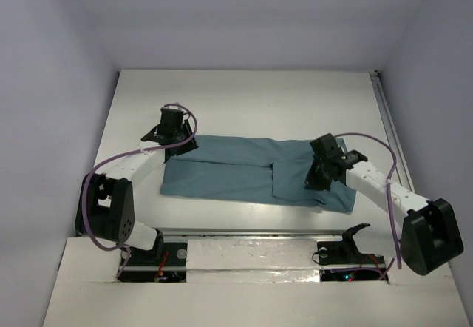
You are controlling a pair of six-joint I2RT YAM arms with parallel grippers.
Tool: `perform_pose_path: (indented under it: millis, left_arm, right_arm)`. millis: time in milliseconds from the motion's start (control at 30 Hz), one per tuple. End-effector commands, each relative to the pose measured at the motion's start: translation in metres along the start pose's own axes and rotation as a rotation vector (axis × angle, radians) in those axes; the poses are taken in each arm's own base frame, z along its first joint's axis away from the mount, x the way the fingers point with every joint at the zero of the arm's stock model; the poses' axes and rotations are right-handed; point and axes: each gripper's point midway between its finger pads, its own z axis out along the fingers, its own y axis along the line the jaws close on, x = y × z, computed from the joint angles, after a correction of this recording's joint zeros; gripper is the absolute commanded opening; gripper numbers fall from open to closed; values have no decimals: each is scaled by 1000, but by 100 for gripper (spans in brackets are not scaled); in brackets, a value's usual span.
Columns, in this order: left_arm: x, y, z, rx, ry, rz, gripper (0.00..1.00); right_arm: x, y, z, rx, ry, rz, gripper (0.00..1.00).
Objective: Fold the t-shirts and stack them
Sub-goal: Fold the other side of the tshirt into a rectangle
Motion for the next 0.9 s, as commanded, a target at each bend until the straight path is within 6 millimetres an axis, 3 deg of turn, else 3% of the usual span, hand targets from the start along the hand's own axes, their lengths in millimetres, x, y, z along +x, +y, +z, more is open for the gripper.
perform_pose_path:
  millis: [0,100,167,267,333,400,433,467,567,600,700,733,867]
  left_arm:
    - [-19,-16,-4,50,-47,18,29]
    - [-16,-15,-3,50,-41,20,29]
    - [-13,-12,0,40,-30,25,29]
    - [-15,-12,1,31,-31,35,29]
    - [-21,-14,-2,29,-40,44,29]
    - [-31,-18,-10,36,-61,60,29]
    - [-35,-21,-13,43,-73,65,29]
    - [-39,-23,-16,52,-83,69,29]
    - [-43,-24,-15,45,-91,81,30]
    - [-41,-22,-9,36,-77,83,30]
    - [-41,-18,6,18,-66,70,29]
    - [-42,-15,10,13,-62,53,30]
    - [-42,-6,34,10,-28,2,29]
  right_arm:
    - [37,-26,2,41,70,95,0]
    - [56,-38,4,39,102,138,0]
    - [58,-38,4,38,106,155,0]
    - [52,-37,4,54,96,149,0]
    - [41,-22,-7,6,86,116,0]
    - [23,-19,-20,10,23,73,0]
    - [3,-8,-33,-10,-40,59,3]
    - [-13,-12,-36,20,-98,26,5]
    - [-60,-19,-31,59,-174,58,4]
    - [-86,-29,-20,55,-202,97,0]
    - [-129,-30,-12,11,-281,93,0]
    - [-136,-37,-1,39,-266,94,0]
    - [-155,-24,25,2,-225,53,0]
